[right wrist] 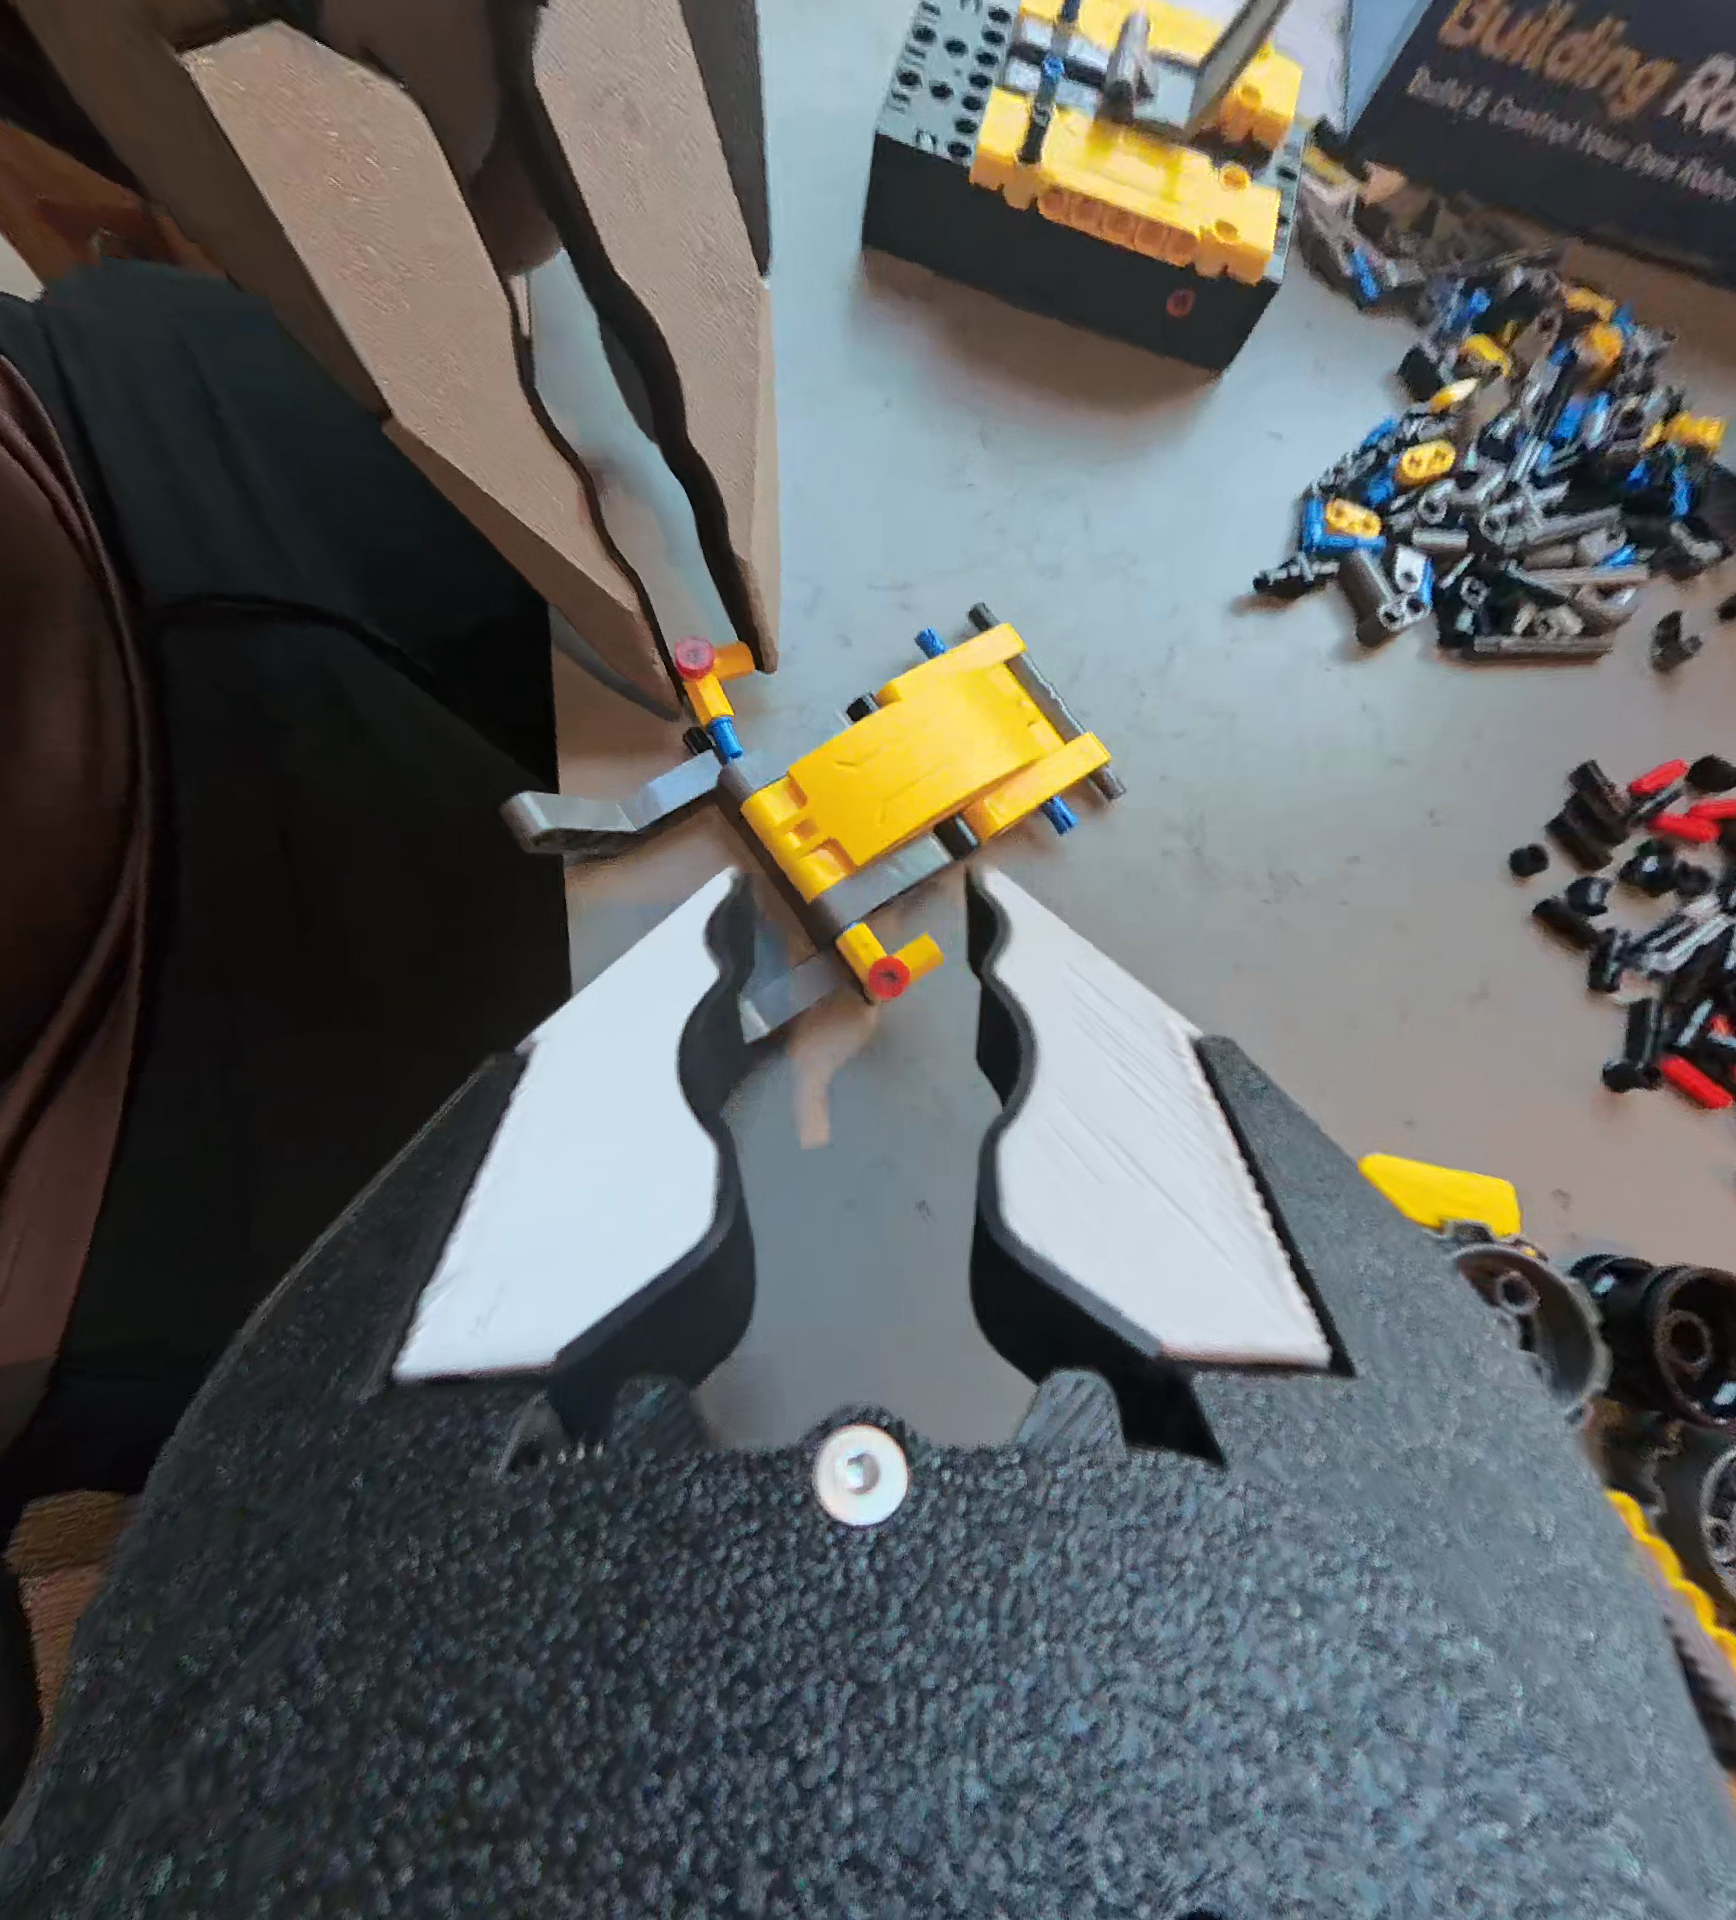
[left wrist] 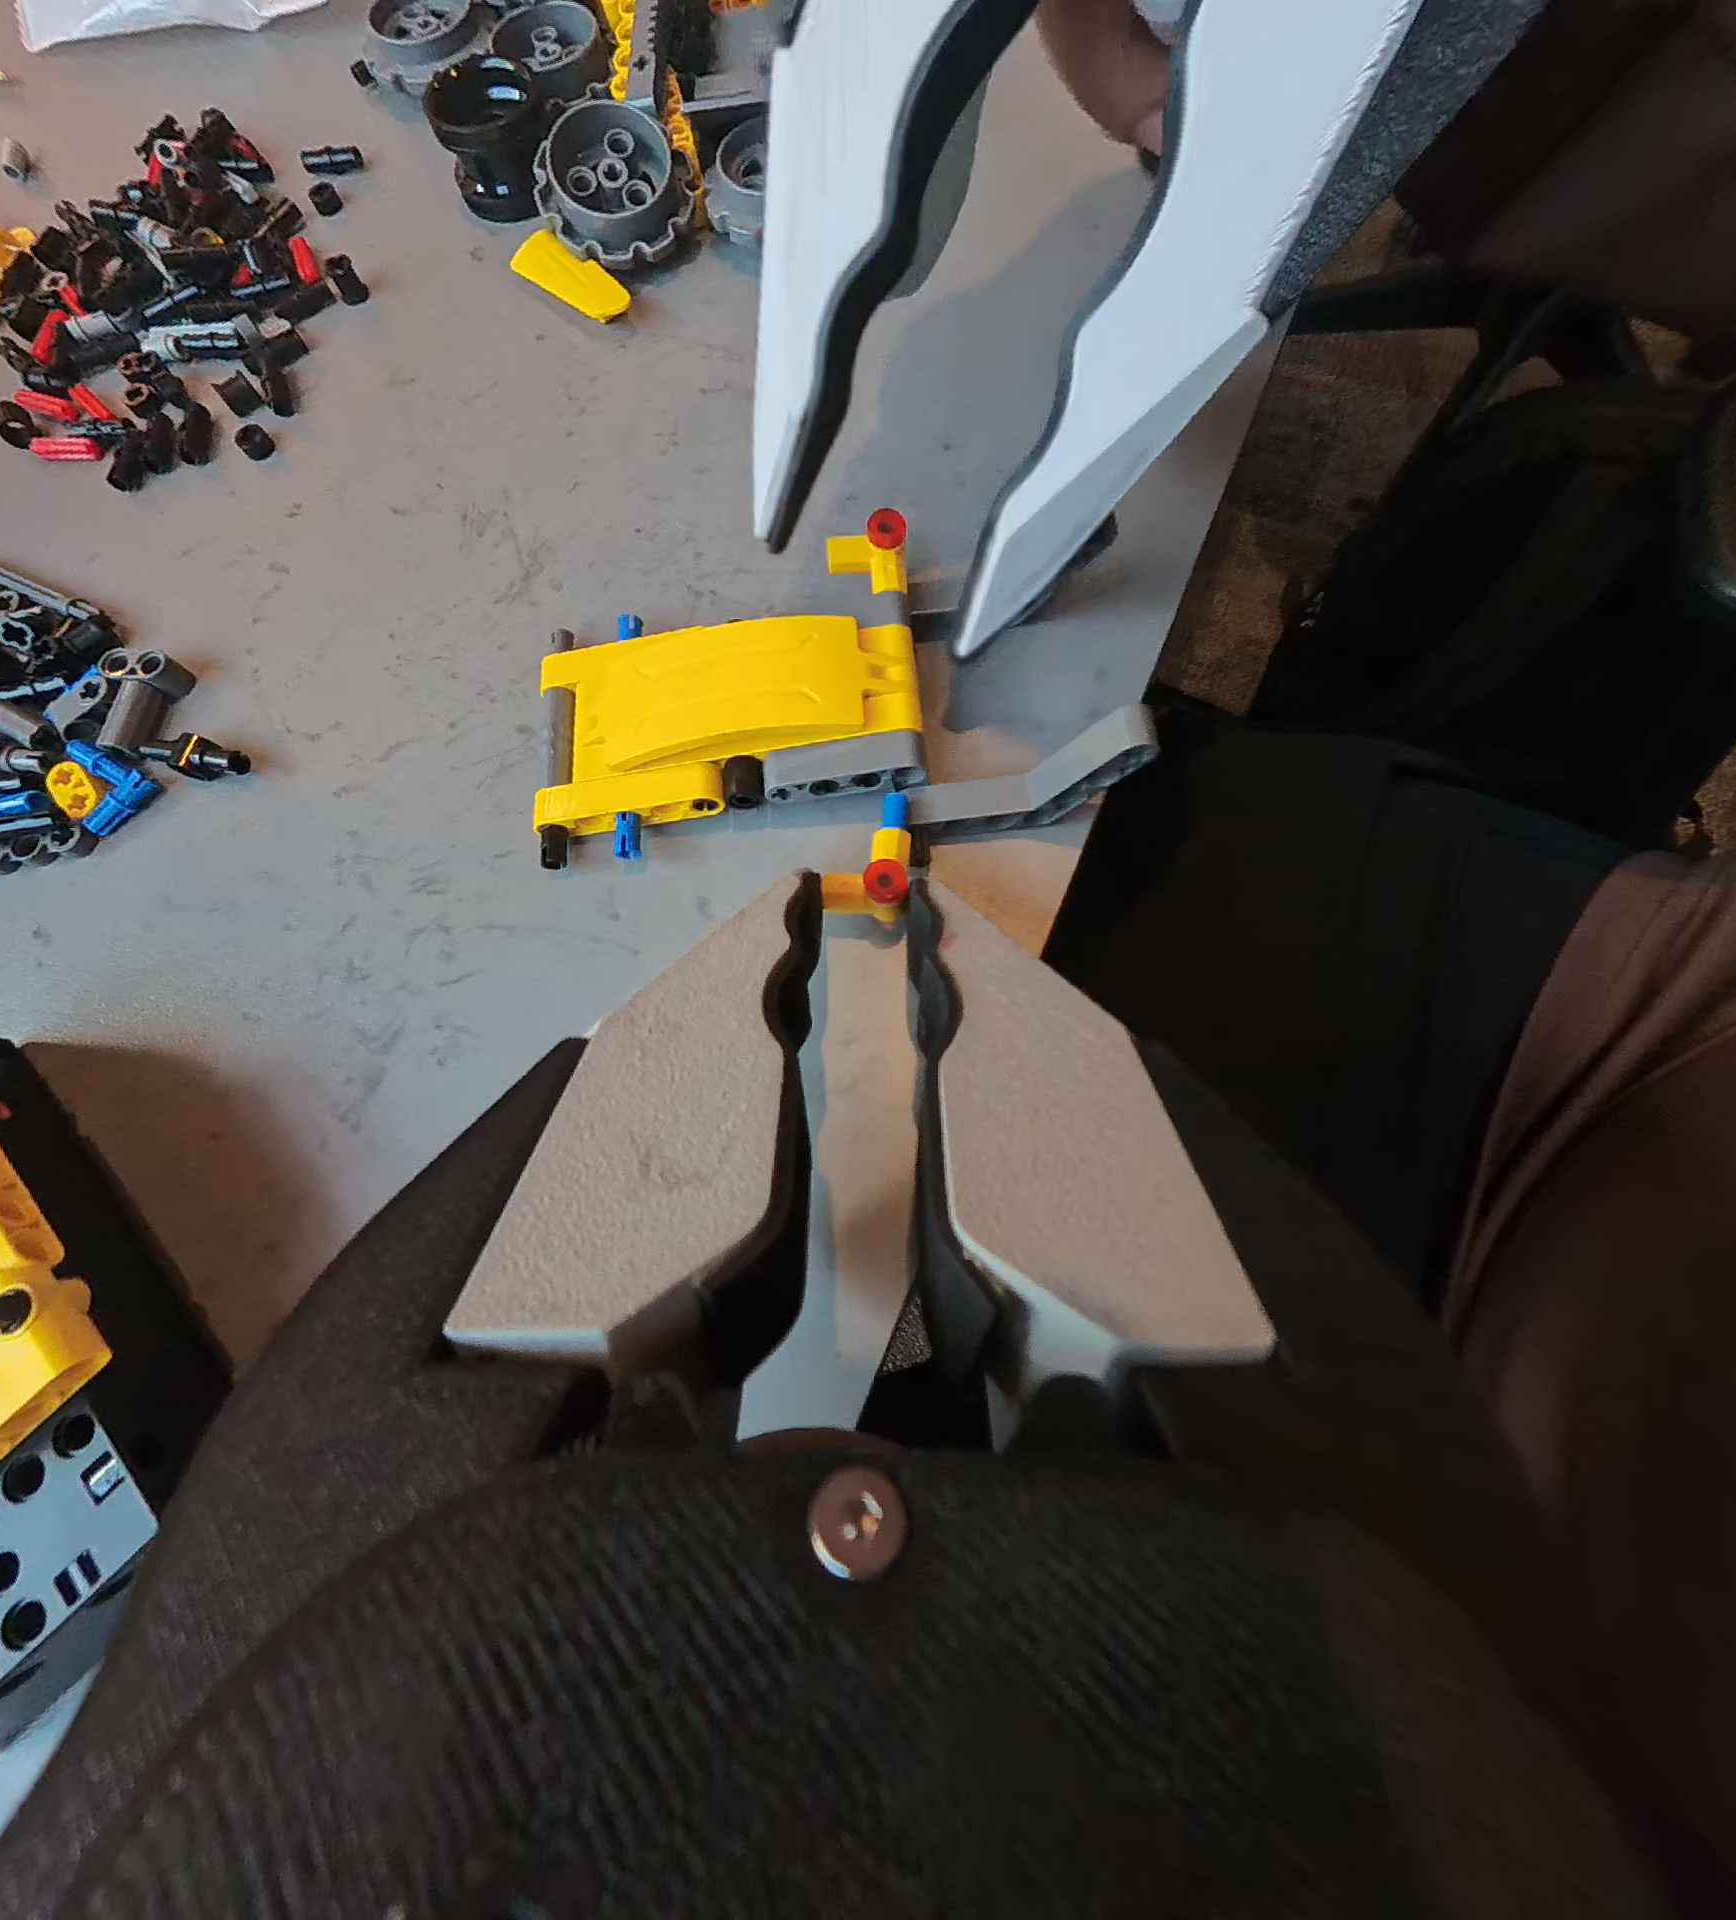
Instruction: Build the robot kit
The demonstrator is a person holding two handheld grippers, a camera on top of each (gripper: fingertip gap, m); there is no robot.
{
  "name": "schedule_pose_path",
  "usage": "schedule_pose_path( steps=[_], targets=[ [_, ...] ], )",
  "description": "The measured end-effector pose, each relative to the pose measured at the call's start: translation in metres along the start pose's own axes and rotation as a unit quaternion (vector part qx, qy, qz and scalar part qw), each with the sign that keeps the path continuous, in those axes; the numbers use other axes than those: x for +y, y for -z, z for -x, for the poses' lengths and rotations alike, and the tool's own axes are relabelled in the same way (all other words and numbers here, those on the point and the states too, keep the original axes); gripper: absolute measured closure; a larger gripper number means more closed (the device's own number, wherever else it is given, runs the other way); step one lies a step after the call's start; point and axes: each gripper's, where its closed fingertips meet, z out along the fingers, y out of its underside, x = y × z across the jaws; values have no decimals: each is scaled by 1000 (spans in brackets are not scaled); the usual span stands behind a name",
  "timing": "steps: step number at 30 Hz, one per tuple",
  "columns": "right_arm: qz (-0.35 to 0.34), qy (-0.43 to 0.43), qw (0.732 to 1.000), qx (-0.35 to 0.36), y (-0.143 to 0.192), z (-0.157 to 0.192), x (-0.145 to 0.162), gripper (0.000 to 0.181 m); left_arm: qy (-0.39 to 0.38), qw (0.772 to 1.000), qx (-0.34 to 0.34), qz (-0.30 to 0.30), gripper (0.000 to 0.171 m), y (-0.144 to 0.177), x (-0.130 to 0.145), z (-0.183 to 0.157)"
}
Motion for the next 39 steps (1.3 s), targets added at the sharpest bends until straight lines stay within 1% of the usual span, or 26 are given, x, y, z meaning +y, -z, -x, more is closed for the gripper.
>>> schedule_pose_path(
  steps=[1,2,3,5,11,17,21,27,33,37,39],
  targets=[
    [3,-15,1000,-9,-2,0,2,137,2,1000,1,-1,158,0,0,0],
    [2,-24,1000,-16,-3,0,3,137,2,1000,1,-3,158,-1,-1,0],
    [2,-26,999,-20,-5,0,2,138,1,1000,1,-3,158,-1,-1,-1],
    [5,-18,1000,-21,-9,1,2,148,2,1000,4,-2,158,-2,-2,-2],
    [5,-31,999,-29,-11,1,1,148,3,1000,4,-1,158,-2,-2,-1],
    [19,-32,999,-14,-12,0,0,148,19,1000,-3,-4,158,-2,-2,0],
    [12,-42,999,-14,-12,0,0,148,24,1000,-11,-13,158,-1,-2,0],
    [12,-37,999,-6,-12,-2,-1,146,29,999,-17,-23,158,-1,-3,1],
    [-7,-44,999,-8,-8,-2,-5,141,33,999,-23,-31,158,0,-2,4],
    [-24,-12,1000,-6,-7,2,-13,150,29,999,-18,-31,158,0,-4,3],
    [-9,-10,1000,-1,-9,1,-8,148,25,999,-16,-28,158,-1,-4,2]
  ],
)
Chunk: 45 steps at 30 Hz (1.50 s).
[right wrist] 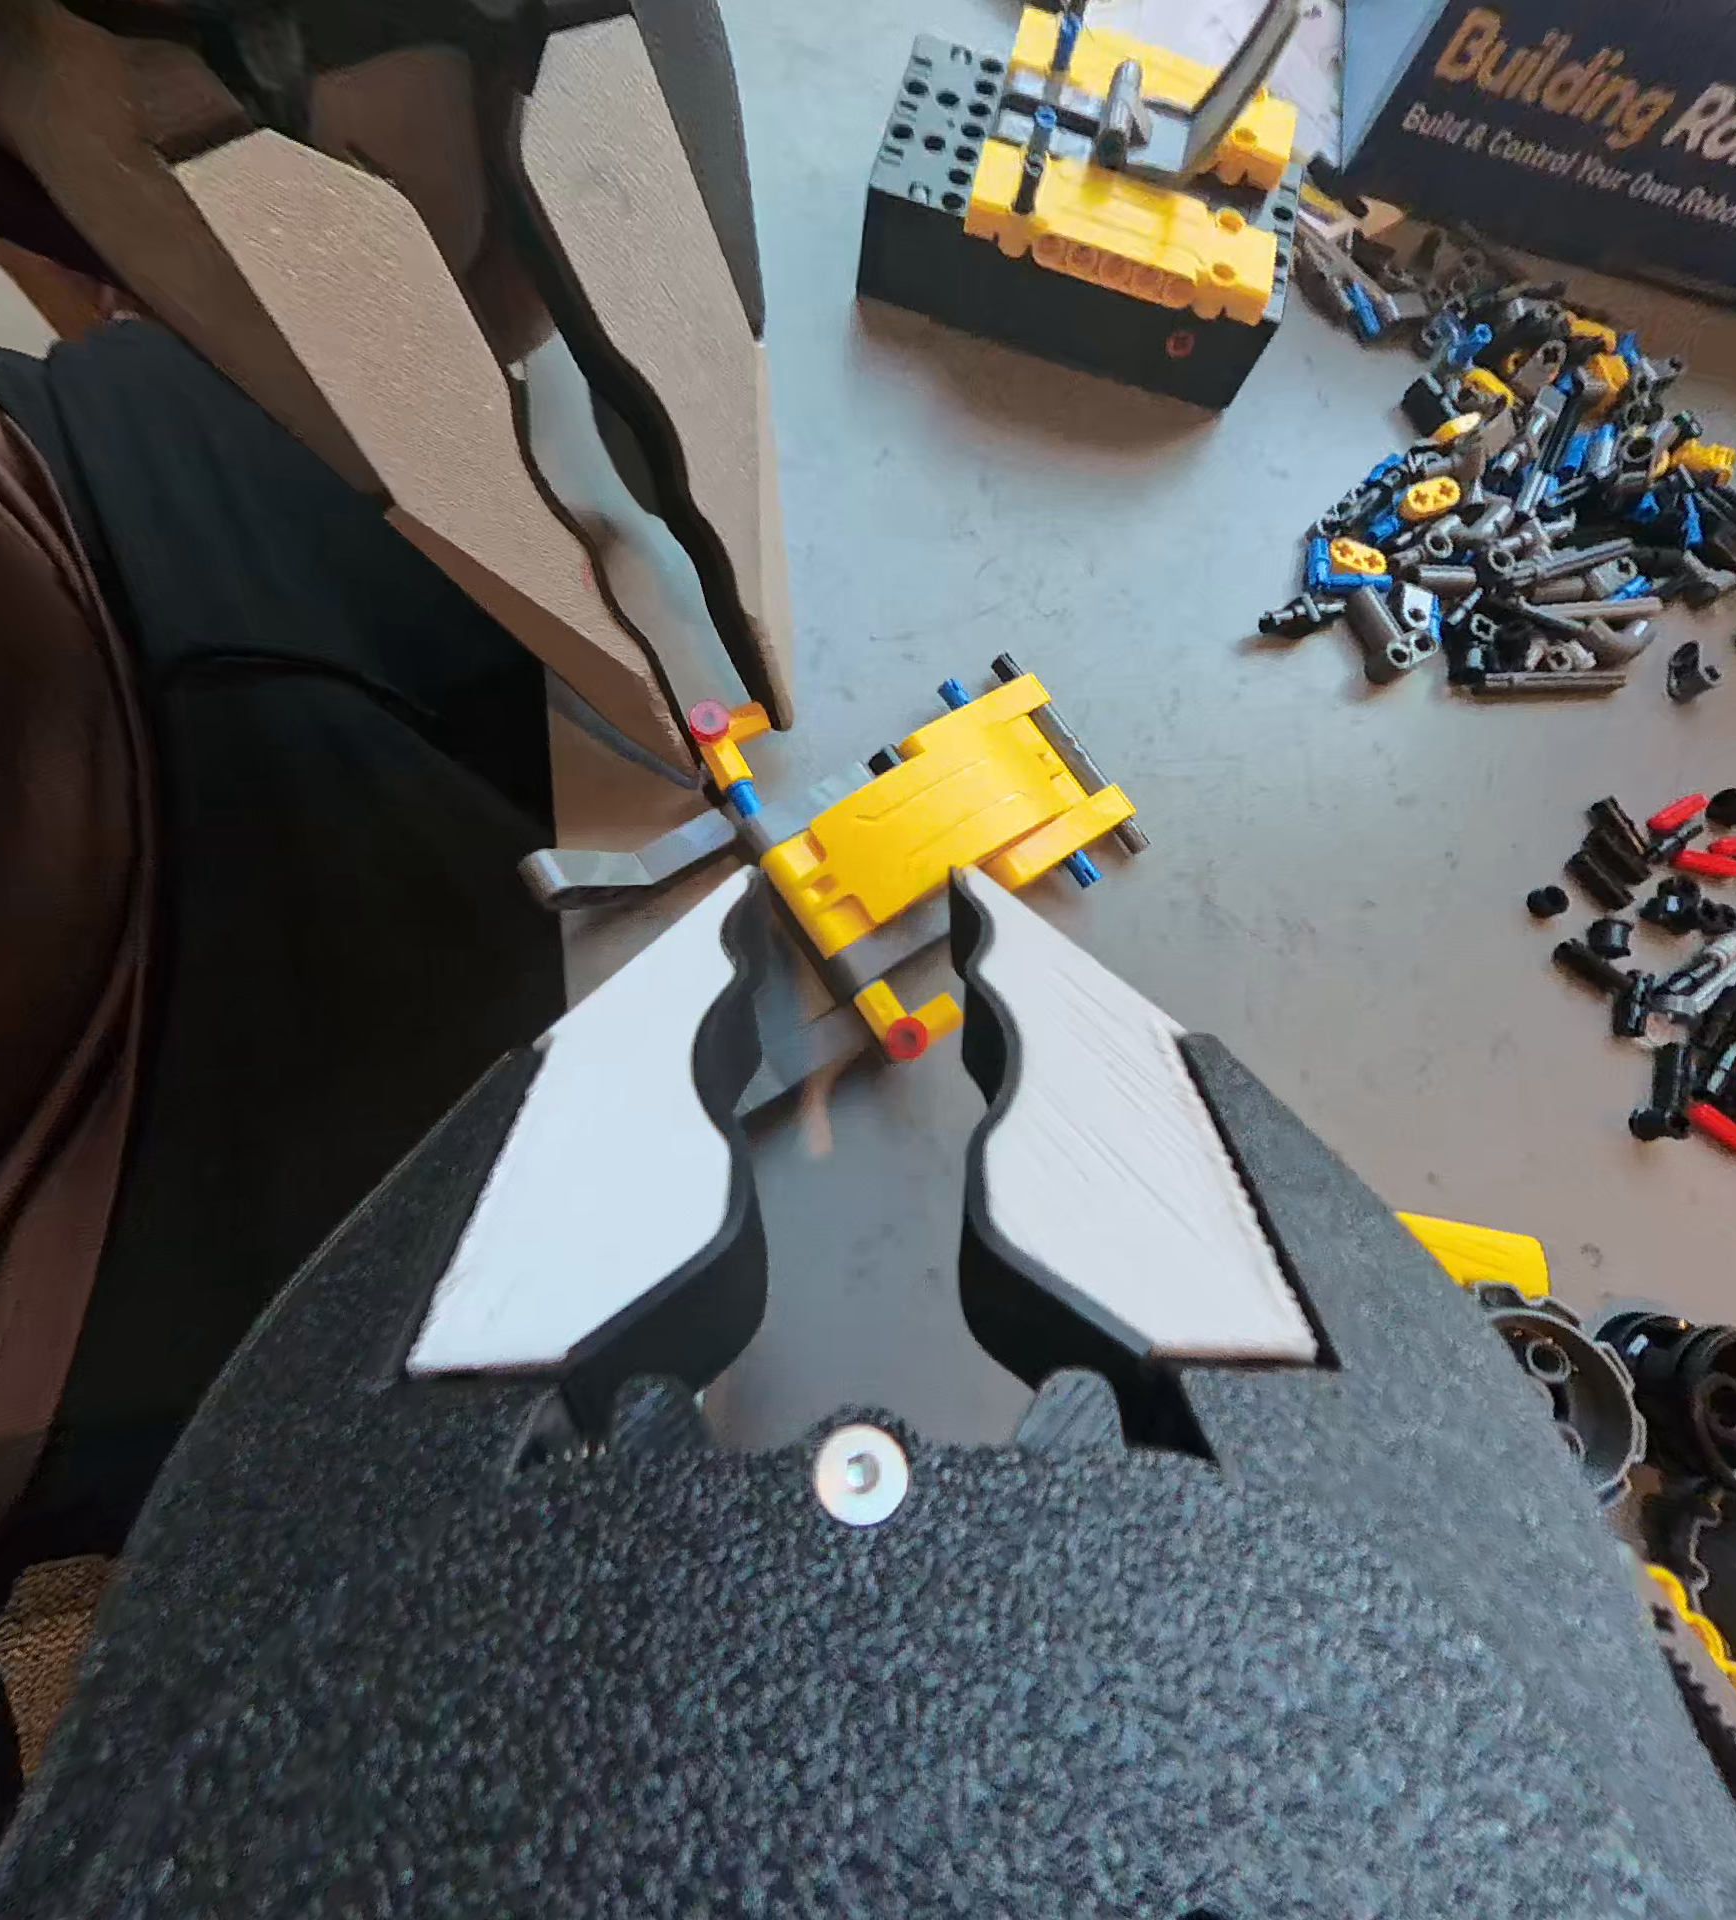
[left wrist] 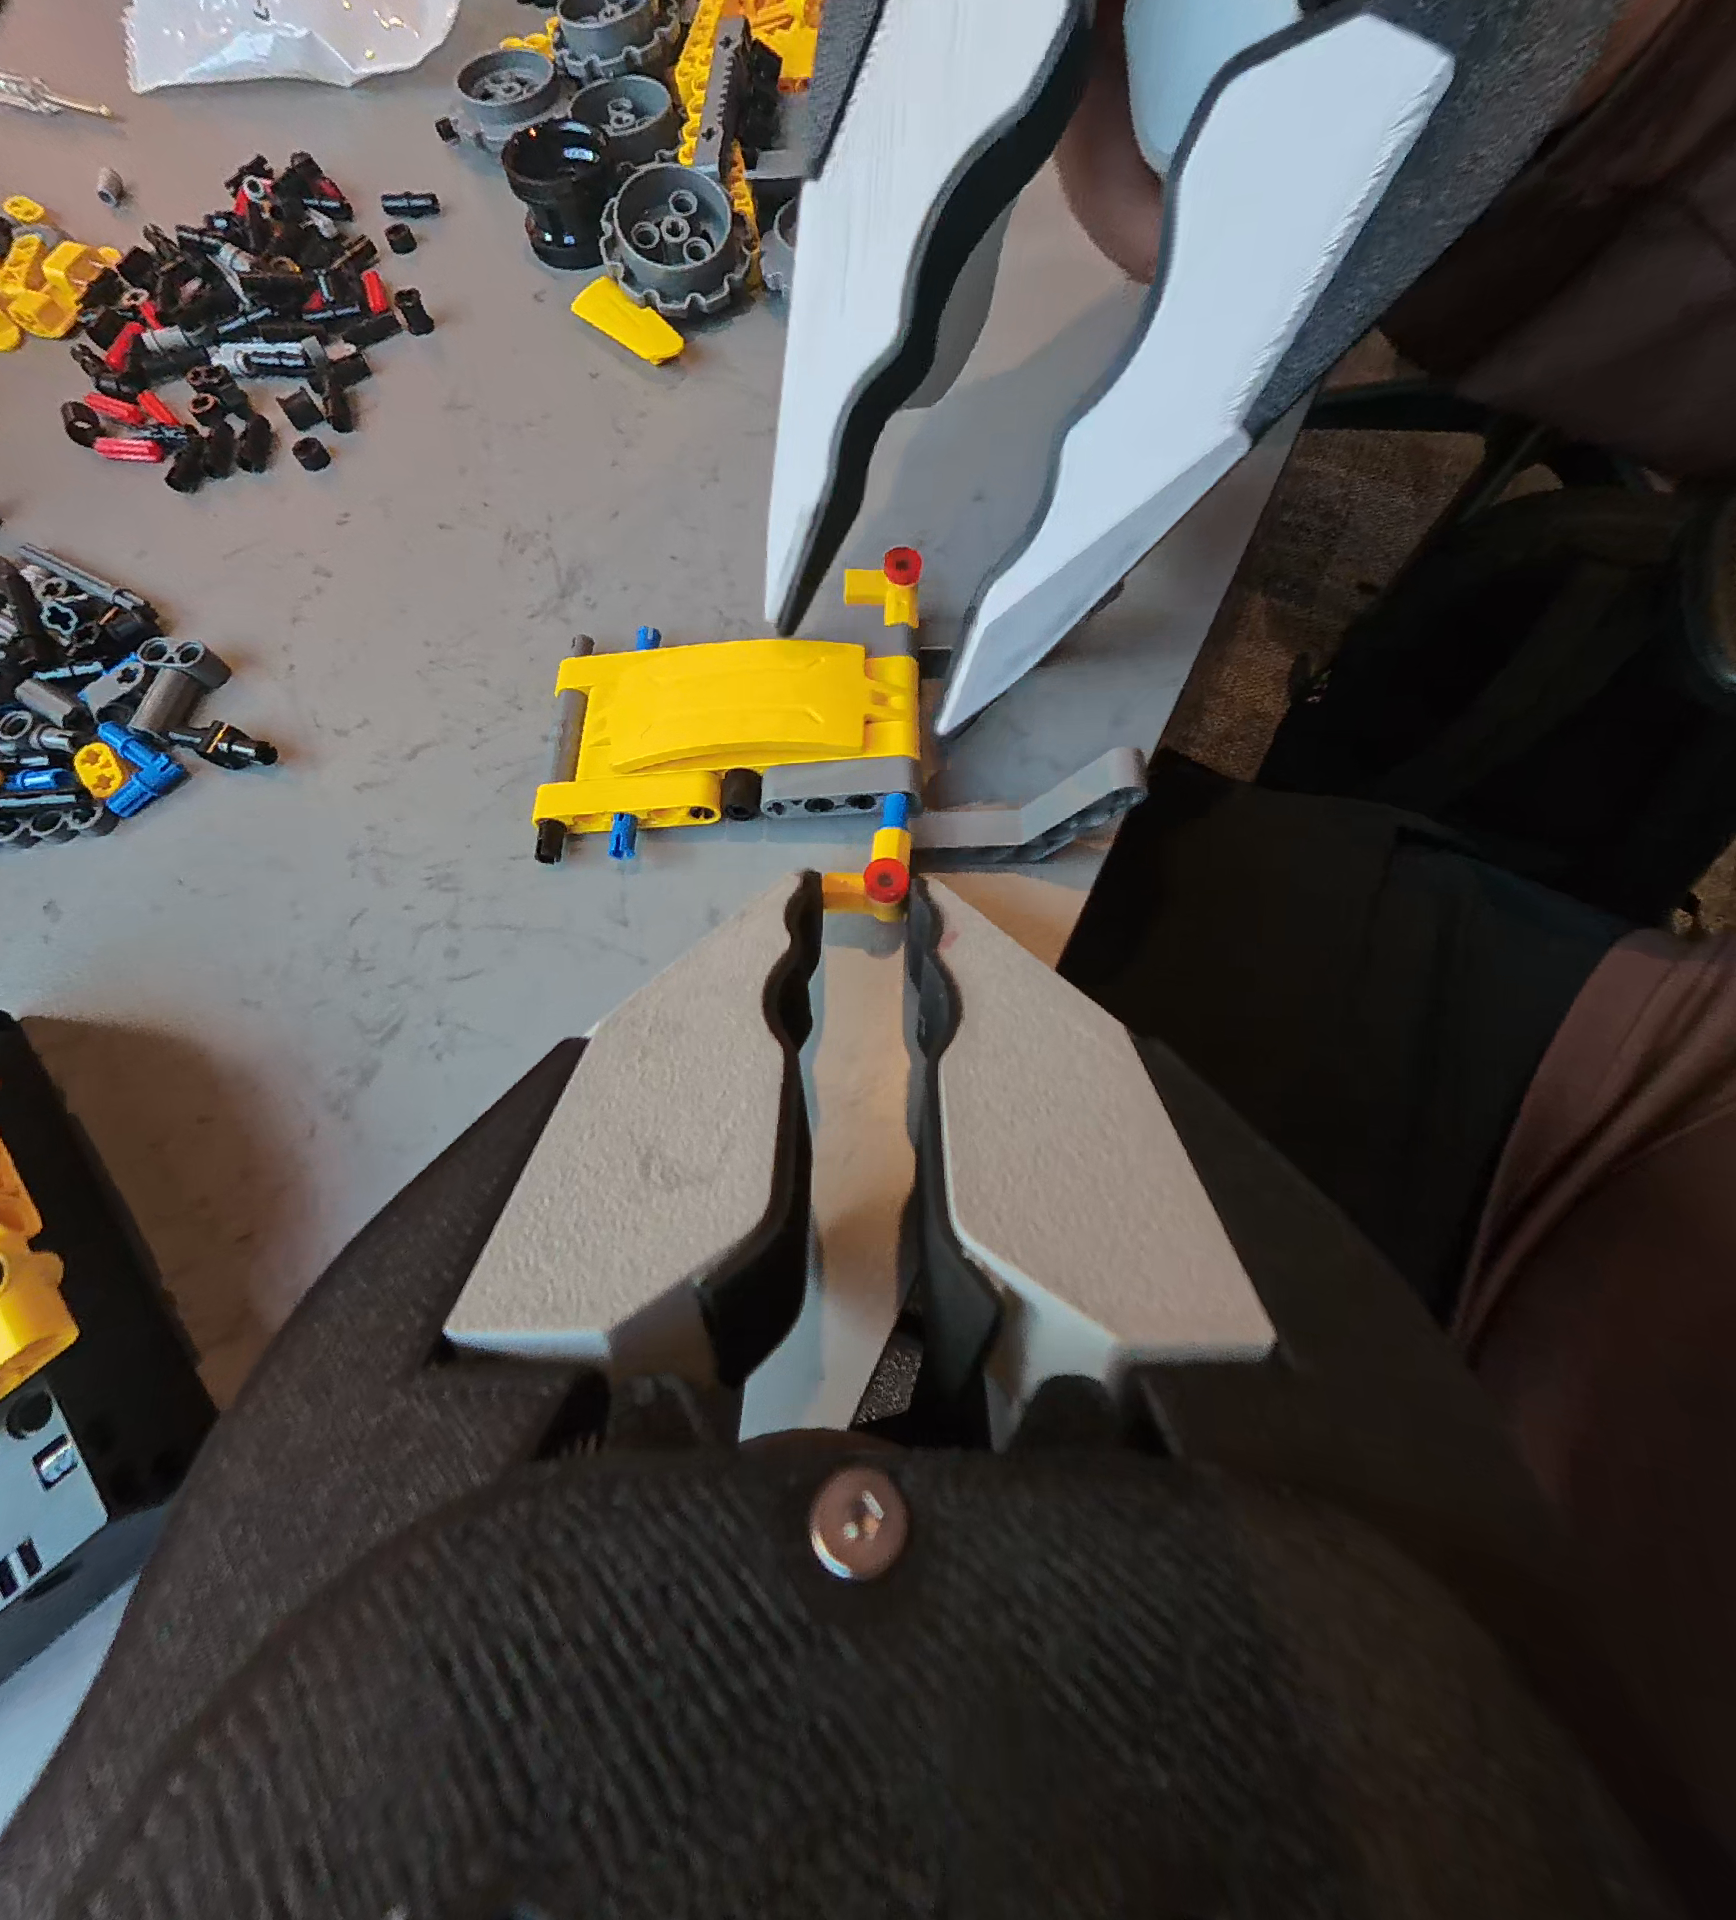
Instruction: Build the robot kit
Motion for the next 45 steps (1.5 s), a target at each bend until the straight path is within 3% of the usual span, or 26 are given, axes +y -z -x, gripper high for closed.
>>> schedule_pose_path(
  steps=[7,10,20,27,32,45],
  targets=[
    [16,-57,998,-8,-2,-9,11,125,-1,1000,5,7,158,-2,0,-2],
    [14,-66,997,-23,-6,-6,12,137,3,1000,4,6,158,-3,0,-1],
    [9,-70,997,-26,-8,-5,11,139,12,1000,7,13,158,-4,1,1],
    [35,-26,999,14,-7,-7,10,139,34,999,8,16,159,-4,1,1],
    [45,0,998,36,-7,-8,9,140,-53,996,-41,50,159,-3,1,3],
    [85,39,993,74,-7,-9,8,140,-8,997,-19,76,159,-4,2,5]
  ],
)
